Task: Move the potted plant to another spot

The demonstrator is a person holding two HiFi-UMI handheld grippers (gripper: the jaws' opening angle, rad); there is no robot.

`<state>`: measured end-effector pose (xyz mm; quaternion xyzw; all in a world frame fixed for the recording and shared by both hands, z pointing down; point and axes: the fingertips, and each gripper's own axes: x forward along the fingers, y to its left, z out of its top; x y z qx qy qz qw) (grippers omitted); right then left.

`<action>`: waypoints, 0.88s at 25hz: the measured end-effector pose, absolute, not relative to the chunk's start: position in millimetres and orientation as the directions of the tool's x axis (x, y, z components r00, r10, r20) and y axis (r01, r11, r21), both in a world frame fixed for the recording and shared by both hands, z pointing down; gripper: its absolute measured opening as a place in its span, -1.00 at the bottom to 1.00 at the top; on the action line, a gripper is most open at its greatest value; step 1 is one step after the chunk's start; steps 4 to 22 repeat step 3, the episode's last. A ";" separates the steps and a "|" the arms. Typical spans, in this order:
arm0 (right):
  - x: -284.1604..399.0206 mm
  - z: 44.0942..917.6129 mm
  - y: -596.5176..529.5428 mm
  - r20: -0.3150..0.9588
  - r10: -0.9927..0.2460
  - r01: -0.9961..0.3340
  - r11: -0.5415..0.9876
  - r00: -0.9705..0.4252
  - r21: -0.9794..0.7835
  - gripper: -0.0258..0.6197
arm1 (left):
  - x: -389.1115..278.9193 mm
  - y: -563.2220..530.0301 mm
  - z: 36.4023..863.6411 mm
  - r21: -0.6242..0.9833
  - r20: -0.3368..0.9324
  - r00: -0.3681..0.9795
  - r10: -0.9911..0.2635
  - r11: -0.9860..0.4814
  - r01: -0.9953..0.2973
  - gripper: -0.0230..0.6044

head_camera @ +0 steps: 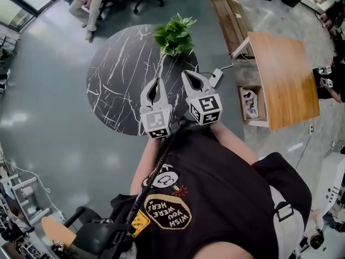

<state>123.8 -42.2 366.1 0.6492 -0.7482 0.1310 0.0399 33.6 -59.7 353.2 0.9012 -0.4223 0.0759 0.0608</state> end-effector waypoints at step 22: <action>120.7 375.5 -25.7 0.261 -0.954 -0.981 0.110 -0.150 -0.163 -0.92 | 29.3 -44.4 363.0 0.060 0.225 0.636 -0.738 -0.641 -0.765 -0.92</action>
